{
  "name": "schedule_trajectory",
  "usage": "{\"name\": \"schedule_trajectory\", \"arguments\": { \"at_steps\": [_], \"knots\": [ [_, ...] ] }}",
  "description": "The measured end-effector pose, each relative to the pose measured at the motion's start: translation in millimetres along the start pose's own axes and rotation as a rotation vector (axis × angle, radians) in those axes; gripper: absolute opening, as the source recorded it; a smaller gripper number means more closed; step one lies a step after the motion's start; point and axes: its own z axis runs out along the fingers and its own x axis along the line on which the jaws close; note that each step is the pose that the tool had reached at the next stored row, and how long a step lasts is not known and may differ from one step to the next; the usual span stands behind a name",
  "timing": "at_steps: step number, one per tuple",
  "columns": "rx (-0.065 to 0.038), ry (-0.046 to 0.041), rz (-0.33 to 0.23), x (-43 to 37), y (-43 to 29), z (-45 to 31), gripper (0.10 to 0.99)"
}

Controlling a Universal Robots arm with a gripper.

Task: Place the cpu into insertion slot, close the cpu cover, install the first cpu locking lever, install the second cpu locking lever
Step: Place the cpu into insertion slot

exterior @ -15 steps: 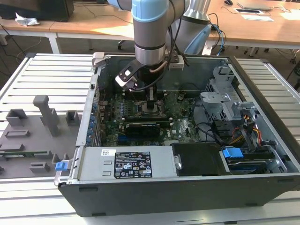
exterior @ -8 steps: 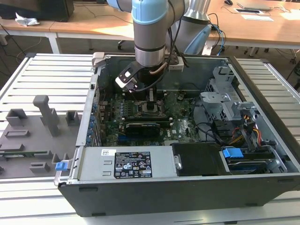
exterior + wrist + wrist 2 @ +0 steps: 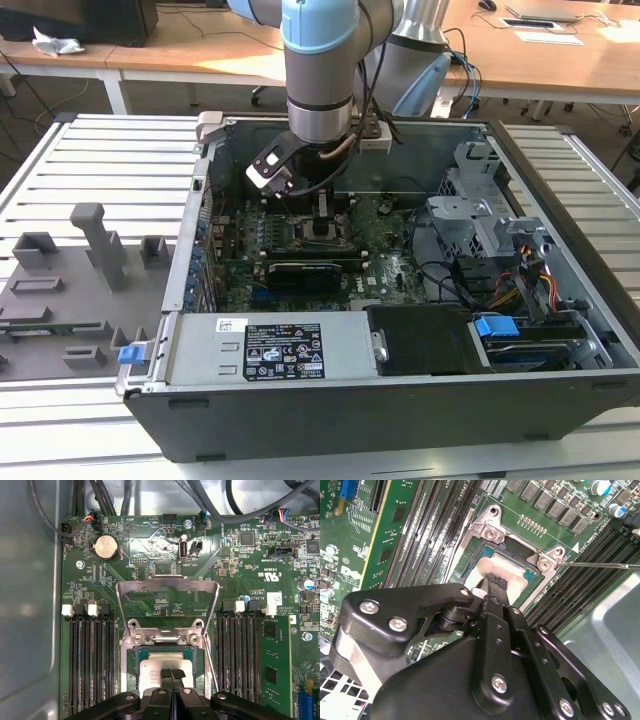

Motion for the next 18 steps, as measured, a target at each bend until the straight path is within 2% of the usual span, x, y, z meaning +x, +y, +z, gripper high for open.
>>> {"name": "schedule_trajectory", "arguments": {
  "at_steps": [3, 6, 10, 18],
  "knots": [
    [0.000, -0.0012, 0.000, 0.0, 0.7, -8.8, 0.106],
    [0.000, -0.0042, 0.000, 0.4, 2.1, -27.2, 0.106],
    [-0.001, -0.0057, -0.001, 0.9, 3.6, -46.2, 0.106],
    [-0.002, -0.0075, -0.001, 0.9, 3.5, -46.9, 0.106]
  ]
}}
